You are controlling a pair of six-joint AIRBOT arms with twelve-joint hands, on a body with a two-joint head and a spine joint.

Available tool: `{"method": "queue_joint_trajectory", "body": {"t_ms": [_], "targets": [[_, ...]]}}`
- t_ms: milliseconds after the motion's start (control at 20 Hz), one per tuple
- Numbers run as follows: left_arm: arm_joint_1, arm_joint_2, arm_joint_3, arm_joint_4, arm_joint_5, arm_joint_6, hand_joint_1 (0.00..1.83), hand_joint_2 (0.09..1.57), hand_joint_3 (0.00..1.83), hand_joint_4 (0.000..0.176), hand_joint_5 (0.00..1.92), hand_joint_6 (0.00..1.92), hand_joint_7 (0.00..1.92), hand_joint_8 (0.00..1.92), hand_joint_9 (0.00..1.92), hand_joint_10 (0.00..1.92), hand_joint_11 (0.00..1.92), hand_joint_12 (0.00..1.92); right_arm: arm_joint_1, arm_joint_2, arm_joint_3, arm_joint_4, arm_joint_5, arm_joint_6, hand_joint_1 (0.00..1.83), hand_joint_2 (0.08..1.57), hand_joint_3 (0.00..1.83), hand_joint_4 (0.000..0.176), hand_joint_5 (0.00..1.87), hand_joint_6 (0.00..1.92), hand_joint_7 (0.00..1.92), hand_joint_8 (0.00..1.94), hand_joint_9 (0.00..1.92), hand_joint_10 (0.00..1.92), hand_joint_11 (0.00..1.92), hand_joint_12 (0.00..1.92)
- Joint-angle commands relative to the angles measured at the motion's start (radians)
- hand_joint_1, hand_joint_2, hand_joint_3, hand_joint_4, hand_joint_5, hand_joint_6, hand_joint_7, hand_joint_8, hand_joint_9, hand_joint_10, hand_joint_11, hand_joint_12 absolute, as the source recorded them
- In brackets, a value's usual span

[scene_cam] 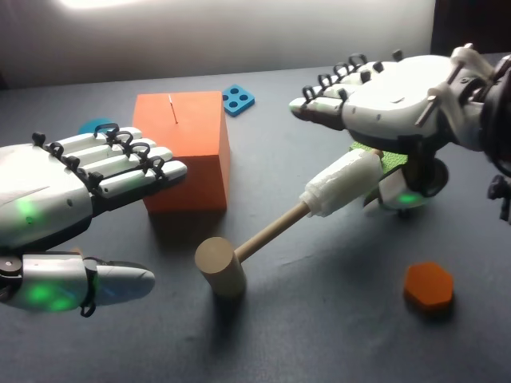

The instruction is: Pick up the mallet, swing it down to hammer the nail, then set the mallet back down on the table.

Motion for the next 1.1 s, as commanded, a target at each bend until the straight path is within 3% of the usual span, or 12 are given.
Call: {"method": "queue_joint_trajectory", "body": {"t_ms": [0,100,200,450,950,1050], "targets": [[-0.008,-0.004,0.010,-0.020,-0.115,-0.001,0.00,1.26,0.01,0.000,0.00,0.00,0.00,0.00,0.00,0.00,0.00,0.00,0.017,-0.008,0.013,-0.008,-0.027,-0.001,1.08,0.96,0.00,0.000,0.00,0.00,0.00,0.00,0.00,0.00,0.00,0.00],[-0.009,-0.014,0.024,-0.020,-0.115,-0.001,0.00,1.26,0.01,0.000,0.00,0.00,0.00,0.00,0.00,0.00,0.00,0.00,0.013,-0.036,0.042,0.043,-0.016,-0.001,1.10,0.94,0.00,0.000,0.00,0.00,0.00,0.00,0.00,0.00,0.00,0.00],[-0.010,-0.025,0.036,-0.020,-0.109,-0.001,0.00,1.27,0.01,0.000,0.00,0.00,0.00,0.00,0.00,0.00,0.00,0.00,0.006,-0.055,0.057,0.048,-0.035,-0.001,1.21,0.96,0.00,0.000,0.00,0.00,0.00,0.00,0.00,0.00,0.00,0.00],[-0.012,-0.051,0.069,-0.020,-0.095,-0.001,0.00,1.26,0.01,0.000,0.00,0.00,0.00,0.00,0.00,0.00,0.00,0.00,-0.019,-0.108,0.104,0.046,-0.031,-0.002,1.27,0.97,0.00,0.000,0.00,0.00,0.00,0.00,0.00,0.00,0.00,0.00],[-0.030,-0.100,0.134,-0.051,-0.090,-0.001,0.00,1.25,0.00,0.000,0.00,0.00,0.00,0.00,0.00,0.00,0.00,0.00,-0.079,-0.187,0.201,-0.039,-0.073,-0.002,1.30,0.99,0.01,0.000,0.00,0.00,0.00,0.00,0.00,0.00,0.00,0.00],[-0.033,-0.104,0.140,-0.058,-0.086,0.002,0.00,1.25,0.00,0.000,0.00,0.00,0.00,0.00,0.00,0.00,0.00,0.00,-0.087,-0.198,0.219,-0.039,-0.081,-0.002,1.23,0.99,0.01,0.000,0.00,0.00,0.00,0.00,0.00,0.00,0.00,0.00]]}}
